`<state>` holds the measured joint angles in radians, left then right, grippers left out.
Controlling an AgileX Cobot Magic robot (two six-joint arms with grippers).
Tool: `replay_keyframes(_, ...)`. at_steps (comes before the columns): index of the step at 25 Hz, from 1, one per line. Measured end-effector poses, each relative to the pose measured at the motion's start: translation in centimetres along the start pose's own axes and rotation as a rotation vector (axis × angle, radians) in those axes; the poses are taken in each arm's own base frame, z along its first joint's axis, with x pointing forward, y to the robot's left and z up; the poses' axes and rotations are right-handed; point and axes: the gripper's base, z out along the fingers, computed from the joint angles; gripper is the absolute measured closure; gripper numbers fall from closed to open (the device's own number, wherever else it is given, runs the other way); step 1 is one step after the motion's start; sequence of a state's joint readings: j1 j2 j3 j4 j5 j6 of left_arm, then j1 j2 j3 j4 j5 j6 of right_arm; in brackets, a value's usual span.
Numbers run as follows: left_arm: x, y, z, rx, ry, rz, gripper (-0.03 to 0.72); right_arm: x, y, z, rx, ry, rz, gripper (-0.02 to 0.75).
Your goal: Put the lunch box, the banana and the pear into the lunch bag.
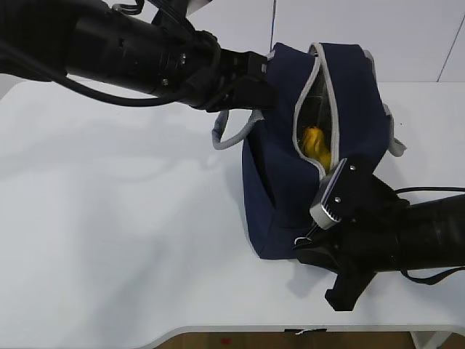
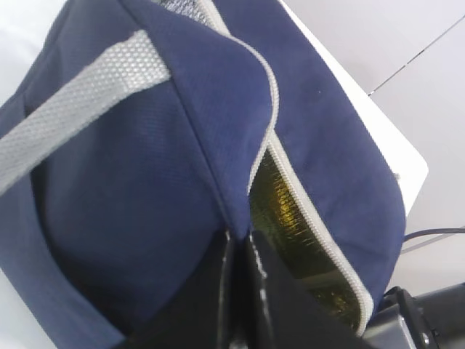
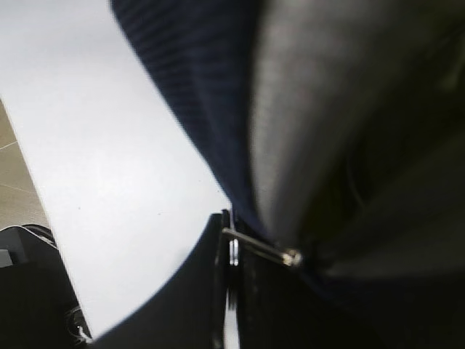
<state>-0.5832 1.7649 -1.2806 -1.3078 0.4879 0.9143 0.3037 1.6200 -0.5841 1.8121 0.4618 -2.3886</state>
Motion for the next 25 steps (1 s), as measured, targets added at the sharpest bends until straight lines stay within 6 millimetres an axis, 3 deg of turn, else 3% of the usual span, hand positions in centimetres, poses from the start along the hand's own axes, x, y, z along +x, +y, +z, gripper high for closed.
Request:
replay_keyframes(5,0.01,-0.02,0.00,0.002,0.002,0.000,0.687,0.00,0.00,0.00,0.000,0.000,0.000,0.731)
replay_keyframes(7,0.11,-0.14,0.00,0.016,0.012,0.000,0.634,0.00,0.00,0.00,0.000,0.000,0.000,0.731)
replay_keyframes(9,0.25,-0.34,-0.01,0.037,0.028,0.000,0.503,0.00,0.00,0.00,0.000,0.000,0.000,0.731)
replay_keyframes(13,0.44,-0.59,-0.03,0.064,0.049,0.001,0.147,0.01,-0.01,0.00,0.001,0.001,0.000,0.731)
replay_keyframes(15,0.50,-0.67,-0.04,0.073,0.056,0.001,0.067,0.01,-0.02,0.00,0.002,0.001,0.002,0.731)
replay_keyframes(25,0.68,-1.00,-0.92,0.053,0.109,0.141,0.124,-0.01,0.00,0.00,0.000,-0.001,0.002,0.731)
